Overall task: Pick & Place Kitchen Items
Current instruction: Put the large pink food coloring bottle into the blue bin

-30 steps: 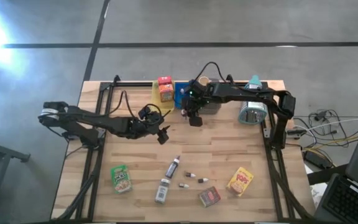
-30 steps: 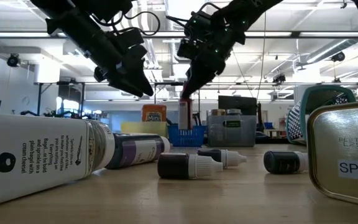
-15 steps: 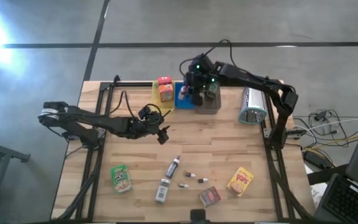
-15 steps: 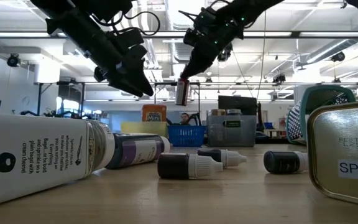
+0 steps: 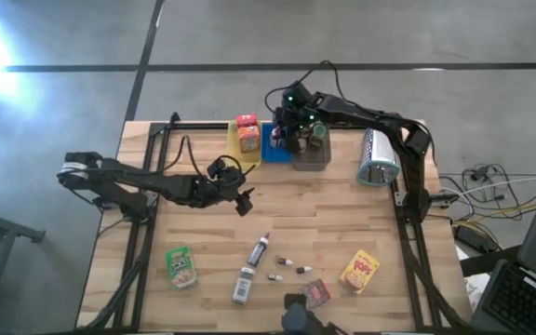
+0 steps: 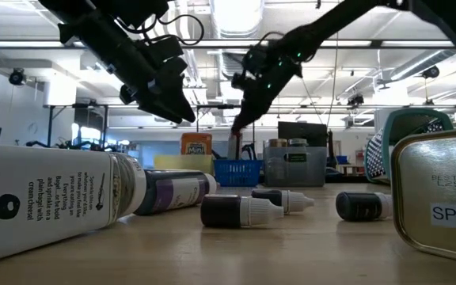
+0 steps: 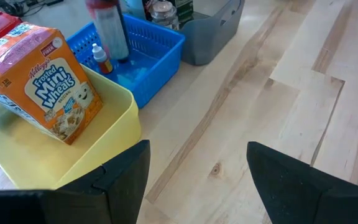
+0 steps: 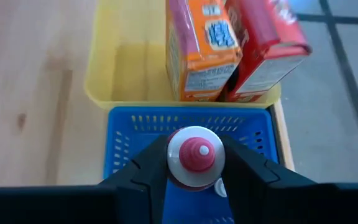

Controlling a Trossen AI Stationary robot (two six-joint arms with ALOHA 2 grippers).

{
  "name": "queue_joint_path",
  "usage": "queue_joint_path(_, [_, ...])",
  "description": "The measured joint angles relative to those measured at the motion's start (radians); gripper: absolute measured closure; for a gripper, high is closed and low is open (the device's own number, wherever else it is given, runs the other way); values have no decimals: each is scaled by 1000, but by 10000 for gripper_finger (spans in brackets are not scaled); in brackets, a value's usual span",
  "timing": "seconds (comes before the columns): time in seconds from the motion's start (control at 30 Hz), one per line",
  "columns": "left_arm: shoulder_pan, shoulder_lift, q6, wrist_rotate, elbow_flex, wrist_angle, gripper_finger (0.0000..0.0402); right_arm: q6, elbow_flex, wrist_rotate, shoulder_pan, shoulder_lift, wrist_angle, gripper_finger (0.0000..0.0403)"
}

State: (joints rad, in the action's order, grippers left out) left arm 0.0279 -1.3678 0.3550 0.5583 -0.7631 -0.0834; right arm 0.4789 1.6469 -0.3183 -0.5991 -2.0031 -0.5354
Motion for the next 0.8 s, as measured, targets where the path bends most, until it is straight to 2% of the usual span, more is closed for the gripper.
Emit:
queue_joint_path(0.27, [0, 0, 0, 0, 0, 0, 128, 4, 51, 1, -25, -98, -4, 285])
queue_joint_path(0.57, [0, 0, 0, 0, 1, 0, 128, 24, 44, 2, -27, -124, -3, 289])
queue_joint_path(0.8, [0, 0, 0, 0, 1, 0, 128, 26, 41, 3, -28, -124, -5, 231])
